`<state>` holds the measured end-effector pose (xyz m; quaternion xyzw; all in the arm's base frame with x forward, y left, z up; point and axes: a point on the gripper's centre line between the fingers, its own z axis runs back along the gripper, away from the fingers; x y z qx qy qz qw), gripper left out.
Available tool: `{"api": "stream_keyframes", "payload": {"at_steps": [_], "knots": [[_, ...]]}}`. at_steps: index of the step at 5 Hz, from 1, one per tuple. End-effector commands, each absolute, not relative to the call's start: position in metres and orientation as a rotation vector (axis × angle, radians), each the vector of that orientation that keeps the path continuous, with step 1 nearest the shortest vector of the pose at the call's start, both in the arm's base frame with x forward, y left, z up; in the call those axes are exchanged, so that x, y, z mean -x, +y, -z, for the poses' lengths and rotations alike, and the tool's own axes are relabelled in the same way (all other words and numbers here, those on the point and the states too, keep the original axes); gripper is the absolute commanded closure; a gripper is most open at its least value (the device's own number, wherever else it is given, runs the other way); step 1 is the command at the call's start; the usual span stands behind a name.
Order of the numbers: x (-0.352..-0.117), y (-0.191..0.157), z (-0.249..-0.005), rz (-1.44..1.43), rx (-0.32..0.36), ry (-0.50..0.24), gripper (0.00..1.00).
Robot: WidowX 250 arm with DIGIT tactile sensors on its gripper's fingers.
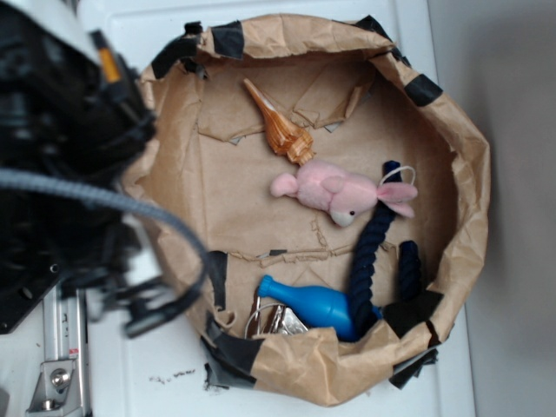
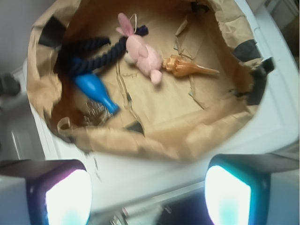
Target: Grab the blue rope.
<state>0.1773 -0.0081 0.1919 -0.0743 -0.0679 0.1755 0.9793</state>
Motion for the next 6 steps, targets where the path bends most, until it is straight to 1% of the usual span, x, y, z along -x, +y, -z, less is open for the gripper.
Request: {"api": "stream_keyframes", "payload": {"at_steps": [1, 2, 3, 4, 5, 6], "knots": [[-0.223, -0.016, -0.144, -0.643, 0.252, -0.038, 0.0], [-0.246, -0.032, -0.123, -0.67, 0.28, 0.007, 0.0], [-0.26, -0.024, -0.104, -0.796, 0.247, 0.056, 0.0], [-0.276, -0.036, -0.09, -0.793, 0.272, 0.07, 0.0], [-0.297, -0.045, -0.078, -0.78, 0.298, 0.027, 0.0], [-0.307, -0.056, -0.076, -0.738, 0.354, -0.119, 0.0]]}}
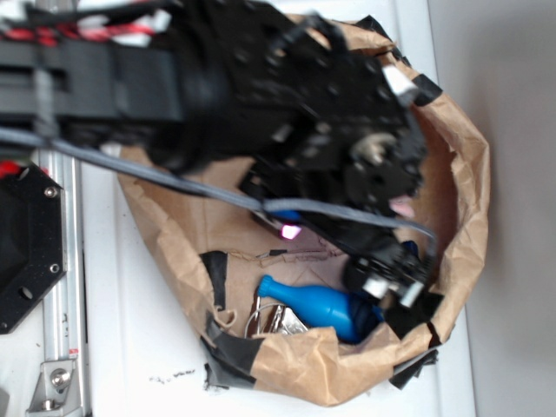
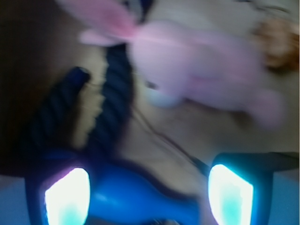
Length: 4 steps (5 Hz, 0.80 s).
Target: Grab the blue rope.
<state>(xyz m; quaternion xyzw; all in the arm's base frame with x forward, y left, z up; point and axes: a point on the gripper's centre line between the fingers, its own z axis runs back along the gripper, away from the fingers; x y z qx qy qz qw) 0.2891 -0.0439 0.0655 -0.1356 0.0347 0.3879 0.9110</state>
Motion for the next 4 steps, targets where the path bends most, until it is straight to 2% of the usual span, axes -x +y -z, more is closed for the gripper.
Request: {"api": "stream_keyframes", "payload": {"at_steps": [1, 2, 3, 4], "knots": [[-0.307, -0.062, -0.066, -0.748, 0.386, -0.123, 0.0], [-0.305, -0.085, -0.031, -0.723, 0.423, -0.016, 0.0], [-0.293, -0.102, -0.024, -0.685, 0.459, 0.041, 1.0], [-0.285, -0.108, -0.03, -0.659, 0.449, 0.069, 1.0]]}}
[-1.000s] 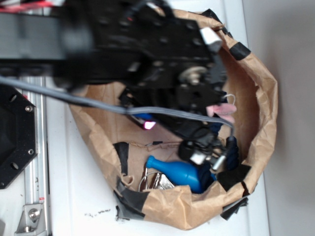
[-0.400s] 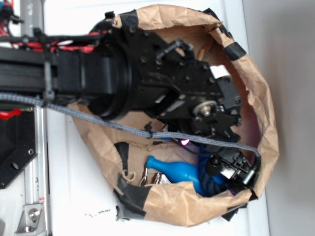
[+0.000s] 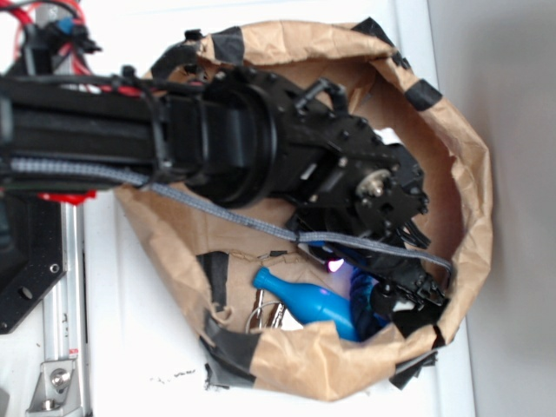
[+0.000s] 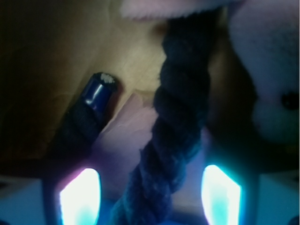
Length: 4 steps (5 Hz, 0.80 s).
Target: Grab the blue rope.
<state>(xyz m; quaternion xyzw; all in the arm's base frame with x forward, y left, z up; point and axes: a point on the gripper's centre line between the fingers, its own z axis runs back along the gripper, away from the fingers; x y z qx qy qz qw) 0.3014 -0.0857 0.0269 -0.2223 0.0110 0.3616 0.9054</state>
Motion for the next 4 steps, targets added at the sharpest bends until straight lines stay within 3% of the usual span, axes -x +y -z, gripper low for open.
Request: {"api": "stream_keyframes", "payload": {"at_steps": [1, 2, 3, 4], "knots": [[-0.281, -0.089, -0.048, -0.619, 0.405, 0.051, 1.0], [-0.276, -0.049, -0.077, -0.502, 0.301, -0.071, 1.0], [-0.275, -0.018, -0.098, -0.429, 0.2, -0.136, 1.0], [-0.277, 0.0, -0.14, -0.209, 0.106, -0.232, 1.0]]}}
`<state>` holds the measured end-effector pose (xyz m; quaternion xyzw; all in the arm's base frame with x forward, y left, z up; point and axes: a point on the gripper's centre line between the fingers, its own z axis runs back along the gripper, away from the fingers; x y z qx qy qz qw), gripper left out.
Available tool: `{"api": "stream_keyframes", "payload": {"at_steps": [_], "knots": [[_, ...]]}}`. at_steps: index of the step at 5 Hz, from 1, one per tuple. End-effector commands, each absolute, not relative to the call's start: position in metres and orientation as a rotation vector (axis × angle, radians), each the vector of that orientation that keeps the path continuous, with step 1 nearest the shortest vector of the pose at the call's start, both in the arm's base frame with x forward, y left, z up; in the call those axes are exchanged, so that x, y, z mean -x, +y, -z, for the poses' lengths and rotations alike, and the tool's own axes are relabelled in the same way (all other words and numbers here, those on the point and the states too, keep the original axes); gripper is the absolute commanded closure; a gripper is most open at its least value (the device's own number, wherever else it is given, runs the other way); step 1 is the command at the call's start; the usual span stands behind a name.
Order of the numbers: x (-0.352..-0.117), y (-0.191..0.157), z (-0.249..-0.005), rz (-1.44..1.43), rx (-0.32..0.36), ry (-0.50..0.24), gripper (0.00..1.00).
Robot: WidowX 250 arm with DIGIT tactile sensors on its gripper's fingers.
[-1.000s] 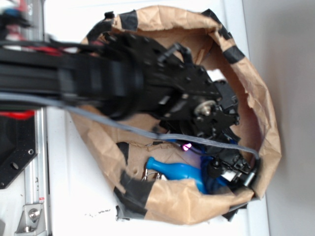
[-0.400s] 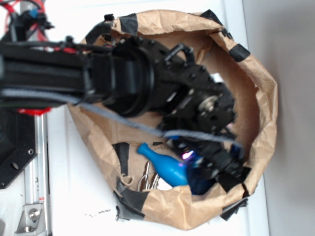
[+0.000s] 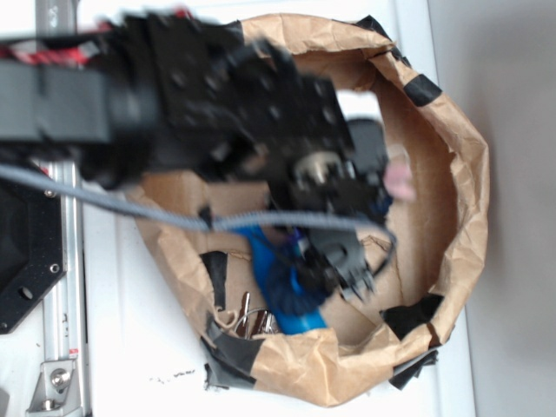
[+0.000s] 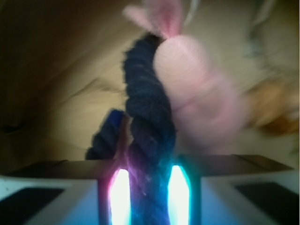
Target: Grab the blue rope.
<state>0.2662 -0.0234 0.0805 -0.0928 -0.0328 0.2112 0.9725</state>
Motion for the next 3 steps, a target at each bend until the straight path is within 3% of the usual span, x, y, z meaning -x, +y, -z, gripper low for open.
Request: {"api": "stream_keyframes", "payload": {"at_steps": [1, 2, 3], "knots": [[-0.275, 0.012, -0.163, -0.019, 0.006, -0.296, 1.0], [-0.27, 0.005, -0.162, 0.117, 0.005, -0.198, 1.0], [-0.27, -0.003, -0.173, 0.147, 0.056, -0.218, 1.0]]}}
